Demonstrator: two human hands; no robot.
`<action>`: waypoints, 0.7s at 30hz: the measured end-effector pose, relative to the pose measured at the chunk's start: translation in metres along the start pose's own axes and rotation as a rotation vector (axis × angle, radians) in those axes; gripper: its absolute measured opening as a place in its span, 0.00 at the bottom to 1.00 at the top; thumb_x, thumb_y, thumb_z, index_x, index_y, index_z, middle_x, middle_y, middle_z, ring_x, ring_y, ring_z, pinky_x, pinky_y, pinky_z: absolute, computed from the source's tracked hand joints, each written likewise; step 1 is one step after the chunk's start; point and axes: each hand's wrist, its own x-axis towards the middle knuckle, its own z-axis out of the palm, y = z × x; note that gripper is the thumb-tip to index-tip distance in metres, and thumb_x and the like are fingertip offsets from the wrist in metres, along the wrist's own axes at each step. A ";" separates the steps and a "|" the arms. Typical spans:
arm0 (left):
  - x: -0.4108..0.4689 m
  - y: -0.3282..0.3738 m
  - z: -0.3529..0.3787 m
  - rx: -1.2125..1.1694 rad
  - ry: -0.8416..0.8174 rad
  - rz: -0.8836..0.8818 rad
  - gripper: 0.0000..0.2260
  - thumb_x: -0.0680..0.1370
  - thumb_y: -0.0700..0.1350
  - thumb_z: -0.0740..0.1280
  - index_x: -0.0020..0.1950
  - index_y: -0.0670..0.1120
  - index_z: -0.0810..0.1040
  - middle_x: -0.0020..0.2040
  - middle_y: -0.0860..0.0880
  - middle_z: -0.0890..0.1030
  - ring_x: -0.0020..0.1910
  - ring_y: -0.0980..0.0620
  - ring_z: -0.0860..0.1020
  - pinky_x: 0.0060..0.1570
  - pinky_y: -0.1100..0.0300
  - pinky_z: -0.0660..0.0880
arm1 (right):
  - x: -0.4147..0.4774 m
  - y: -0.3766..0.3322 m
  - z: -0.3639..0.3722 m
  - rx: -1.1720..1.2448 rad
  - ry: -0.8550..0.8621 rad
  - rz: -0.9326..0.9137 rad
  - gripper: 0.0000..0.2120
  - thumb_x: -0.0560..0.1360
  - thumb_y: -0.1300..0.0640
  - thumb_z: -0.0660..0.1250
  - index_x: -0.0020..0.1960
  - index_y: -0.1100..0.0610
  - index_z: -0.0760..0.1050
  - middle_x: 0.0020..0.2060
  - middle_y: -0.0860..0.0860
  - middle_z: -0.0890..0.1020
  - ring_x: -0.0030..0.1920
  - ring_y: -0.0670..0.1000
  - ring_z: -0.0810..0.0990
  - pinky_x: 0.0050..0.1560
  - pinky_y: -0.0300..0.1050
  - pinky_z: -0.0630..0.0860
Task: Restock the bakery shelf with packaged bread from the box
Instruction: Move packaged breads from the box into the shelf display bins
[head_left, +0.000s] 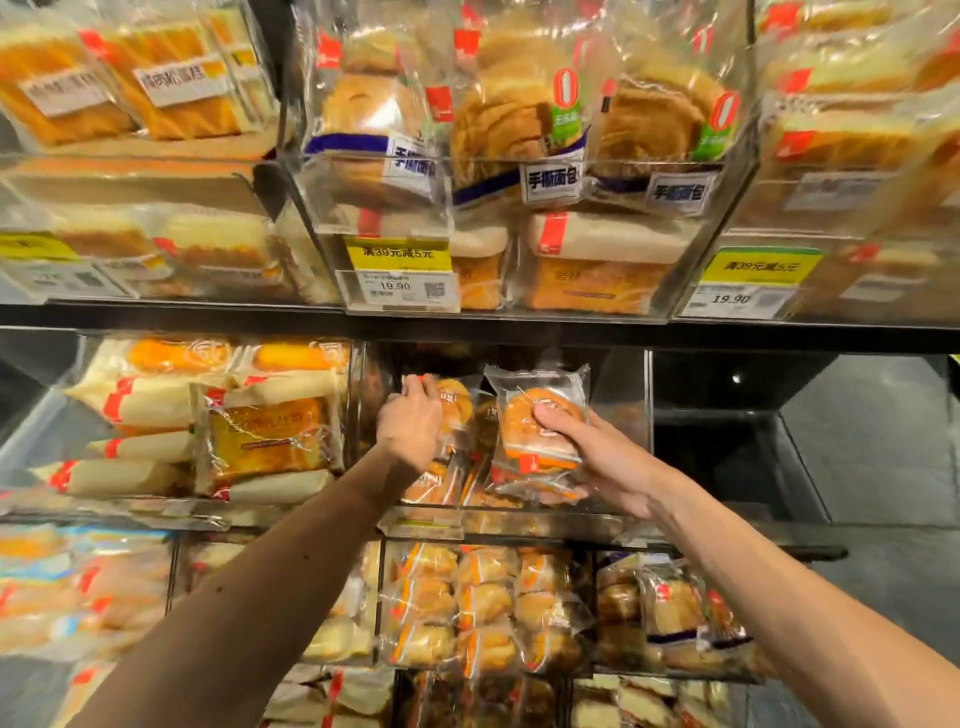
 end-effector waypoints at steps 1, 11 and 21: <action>-0.005 0.000 -0.004 -0.029 0.031 0.024 0.35 0.79 0.42 0.67 0.80 0.41 0.50 0.72 0.39 0.62 0.62 0.41 0.75 0.52 0.53 0.77 | -0.001 0.000 0.001 0.025 -0.009 0.001 0.39 0.68 0.38 0.77 0.71 0.54 0.64 0.52 0.62 0.83 0.46 0.61 0.82 0.43 0.52 0.73; -0.047 0.004 -0.026 -1.658 -0.440 -0.012 0.34 0.73 0.74 0.60 0.75 0.61 0.61 0.72 0.57 0.68 0.70 0.46 0.71 0.68 0.41 0.68 | -0.018 -0.016 0.023 0.148 -0.104 0.034 0.26 0.74 0.41 0.65 0.67 0.54 0.73 0.60 0.60 0.82 0.60 0.61 0.81 0.64 0.67 0.73; -0.046 -0.003 -0.009 -1.750 -0.254 -0.081 0.14 0.82 0.56 0.61 0.65 0.53 0.74 0.58 0.49 0.82 0.53 0.53 0.82 0.47 0.60 0.80 | -0.001 -0.022 0.051 -0.337 0.499 -0.172 0.39 0.64 0.34 0.75 0.63 0.55 0.64 0.54 0.49 0.77 0.53 0.48 0.78 0.59 0.51 0.77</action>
